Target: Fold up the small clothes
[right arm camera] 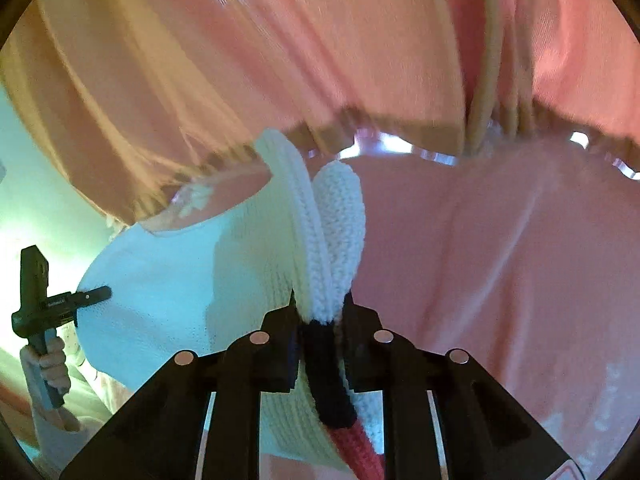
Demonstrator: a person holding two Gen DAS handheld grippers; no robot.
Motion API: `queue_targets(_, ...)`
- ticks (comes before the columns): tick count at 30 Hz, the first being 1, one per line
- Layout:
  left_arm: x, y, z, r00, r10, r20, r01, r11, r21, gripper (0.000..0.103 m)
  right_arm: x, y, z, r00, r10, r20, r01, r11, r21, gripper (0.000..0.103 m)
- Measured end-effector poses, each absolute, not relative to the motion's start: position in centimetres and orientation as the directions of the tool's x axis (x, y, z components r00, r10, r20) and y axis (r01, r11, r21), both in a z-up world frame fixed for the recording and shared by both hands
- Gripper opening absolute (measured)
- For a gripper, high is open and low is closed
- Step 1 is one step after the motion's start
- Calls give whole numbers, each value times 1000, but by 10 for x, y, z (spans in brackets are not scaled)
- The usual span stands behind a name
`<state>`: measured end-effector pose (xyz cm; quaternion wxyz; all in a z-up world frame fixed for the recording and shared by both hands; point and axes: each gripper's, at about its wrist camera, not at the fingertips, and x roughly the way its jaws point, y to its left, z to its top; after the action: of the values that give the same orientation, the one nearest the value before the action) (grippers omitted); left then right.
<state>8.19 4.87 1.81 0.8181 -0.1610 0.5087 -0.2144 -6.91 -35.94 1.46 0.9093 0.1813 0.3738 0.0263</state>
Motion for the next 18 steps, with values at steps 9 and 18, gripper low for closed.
queue_targets(9, 112, 16, -97, 254, -262, -931, 138, 963, -233, 32, -33, -406, -117, 374, 71, -925, 326, 924, 202, 21)
queue_targets(18, 78, -34, -21, 617, -97, -781, 219, 974, 52, 62, -31, -350, -45, 634, -55, -771, 179, 981, 78, 24)
